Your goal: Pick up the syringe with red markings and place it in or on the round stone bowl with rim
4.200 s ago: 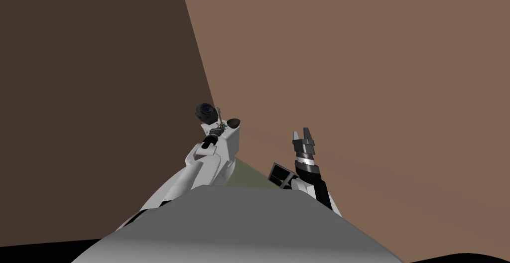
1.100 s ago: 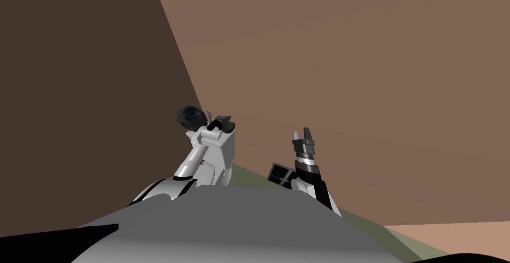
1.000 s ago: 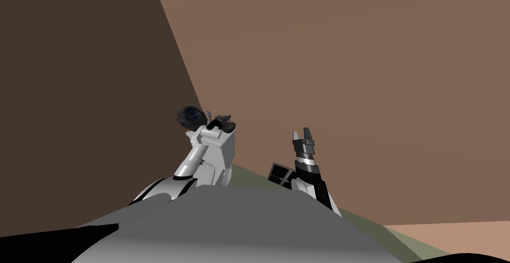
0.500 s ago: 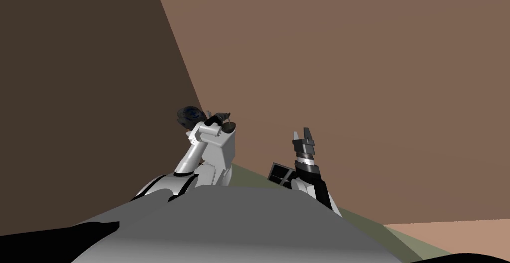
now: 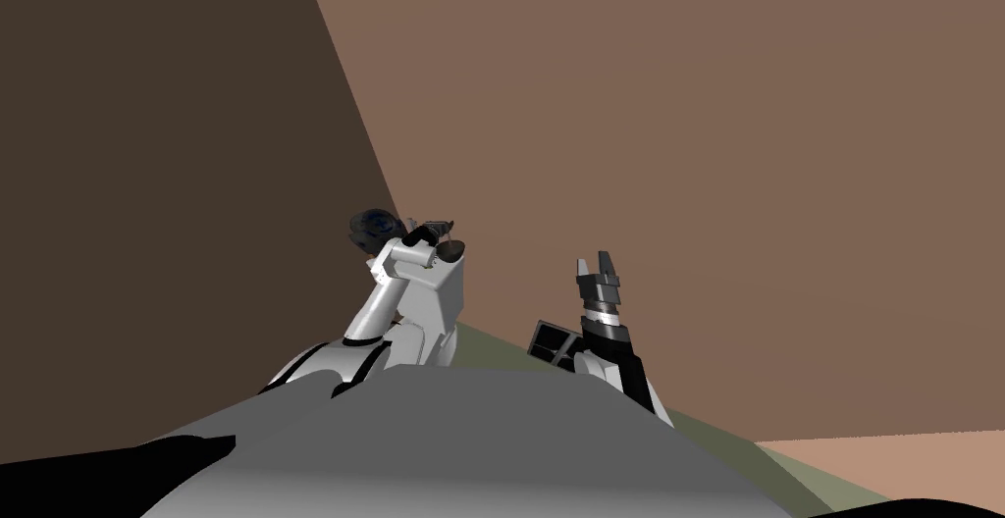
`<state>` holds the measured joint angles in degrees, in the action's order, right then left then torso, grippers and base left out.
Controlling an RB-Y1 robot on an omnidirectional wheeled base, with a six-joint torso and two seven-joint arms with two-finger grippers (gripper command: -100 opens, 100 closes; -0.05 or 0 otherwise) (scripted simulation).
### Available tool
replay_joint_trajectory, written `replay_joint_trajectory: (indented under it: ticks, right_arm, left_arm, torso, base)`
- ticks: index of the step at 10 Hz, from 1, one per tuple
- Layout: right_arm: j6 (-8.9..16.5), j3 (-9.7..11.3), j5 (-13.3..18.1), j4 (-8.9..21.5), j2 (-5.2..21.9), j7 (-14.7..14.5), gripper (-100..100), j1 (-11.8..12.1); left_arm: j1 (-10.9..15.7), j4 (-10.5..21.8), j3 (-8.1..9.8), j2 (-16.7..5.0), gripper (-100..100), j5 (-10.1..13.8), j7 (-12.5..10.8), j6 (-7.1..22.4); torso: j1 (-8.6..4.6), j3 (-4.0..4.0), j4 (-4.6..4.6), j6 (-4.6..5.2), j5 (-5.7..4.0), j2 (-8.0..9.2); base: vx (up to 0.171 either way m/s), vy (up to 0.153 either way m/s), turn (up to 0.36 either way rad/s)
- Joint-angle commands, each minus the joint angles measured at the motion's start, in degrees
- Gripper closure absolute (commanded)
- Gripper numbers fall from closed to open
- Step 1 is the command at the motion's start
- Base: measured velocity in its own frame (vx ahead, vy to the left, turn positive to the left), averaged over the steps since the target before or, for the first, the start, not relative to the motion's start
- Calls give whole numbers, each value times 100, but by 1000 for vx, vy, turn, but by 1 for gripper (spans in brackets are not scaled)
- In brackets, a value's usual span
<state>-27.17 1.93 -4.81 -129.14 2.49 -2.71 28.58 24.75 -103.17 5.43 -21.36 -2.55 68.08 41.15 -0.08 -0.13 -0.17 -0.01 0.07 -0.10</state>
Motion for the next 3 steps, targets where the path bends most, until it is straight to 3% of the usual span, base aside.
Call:
replay_joint_trajectory:
  ticks: [1,3]
  right_arm:
    - [0,0,0,0,0,0,0,0]
    - [0,0,0,0,0,0,0,0]
  left_arm:
    - [0,0,0,0,0,0,0,0]
    - [0,0,0,0,0,0,0,0]
  torso:
    - [0,0,0,0,0,0]
    - [0,0,0,0,0,0]
  base:
    - [0,0,0]
    - [0,0,0]
